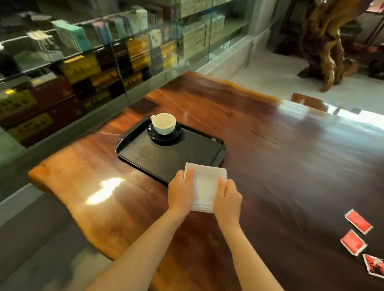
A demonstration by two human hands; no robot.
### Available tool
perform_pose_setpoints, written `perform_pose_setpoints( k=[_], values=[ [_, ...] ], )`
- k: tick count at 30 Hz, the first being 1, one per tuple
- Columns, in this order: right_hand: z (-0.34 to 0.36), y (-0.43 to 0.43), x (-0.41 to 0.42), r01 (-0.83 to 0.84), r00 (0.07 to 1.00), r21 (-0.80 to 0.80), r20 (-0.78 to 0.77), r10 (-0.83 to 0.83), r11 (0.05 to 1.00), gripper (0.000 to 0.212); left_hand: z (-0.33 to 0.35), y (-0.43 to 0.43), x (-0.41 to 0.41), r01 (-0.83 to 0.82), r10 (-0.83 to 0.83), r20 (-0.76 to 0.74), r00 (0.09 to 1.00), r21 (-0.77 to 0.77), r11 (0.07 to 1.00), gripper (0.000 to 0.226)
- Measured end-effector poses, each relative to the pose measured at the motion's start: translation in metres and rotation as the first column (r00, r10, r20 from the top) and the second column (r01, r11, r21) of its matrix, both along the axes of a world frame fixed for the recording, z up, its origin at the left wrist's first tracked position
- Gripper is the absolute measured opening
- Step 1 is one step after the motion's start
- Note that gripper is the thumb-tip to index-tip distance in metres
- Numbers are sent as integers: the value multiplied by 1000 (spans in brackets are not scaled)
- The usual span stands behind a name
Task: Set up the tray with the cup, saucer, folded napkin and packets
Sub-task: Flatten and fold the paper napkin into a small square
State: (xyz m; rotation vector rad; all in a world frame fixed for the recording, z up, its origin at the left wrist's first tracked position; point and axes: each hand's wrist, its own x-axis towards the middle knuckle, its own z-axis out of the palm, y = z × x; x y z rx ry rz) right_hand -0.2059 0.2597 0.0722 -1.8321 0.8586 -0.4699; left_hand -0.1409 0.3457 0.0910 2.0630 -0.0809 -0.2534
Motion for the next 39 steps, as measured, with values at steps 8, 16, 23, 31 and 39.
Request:
perform_pose_setpoints(
  k=[8,16,23,31,39],
  values=[
    [-18,51,93,-60,995,65,-71,65,996,34,-24,52,95,-49,55,-50,997,107,993,36],
    [-57,67,212,-46,946,182,-307,101,982,27,-65,82,250,292,-250,-186,950,258,921,41],
    [-82,74,274,-31,894,235,-428,132,971,12,-107,88,326,424,-327,-308,893,336,841,27],
    [-103,85,292,13,865,167,-496,73,986,24,-129,102,338,392,-287,-286,914,442,807,28],
    [-109,94,292,36,855,132,-517,38,991,25,-121,105,342,354,-295,-220,930,320,879,35]
  ],
)
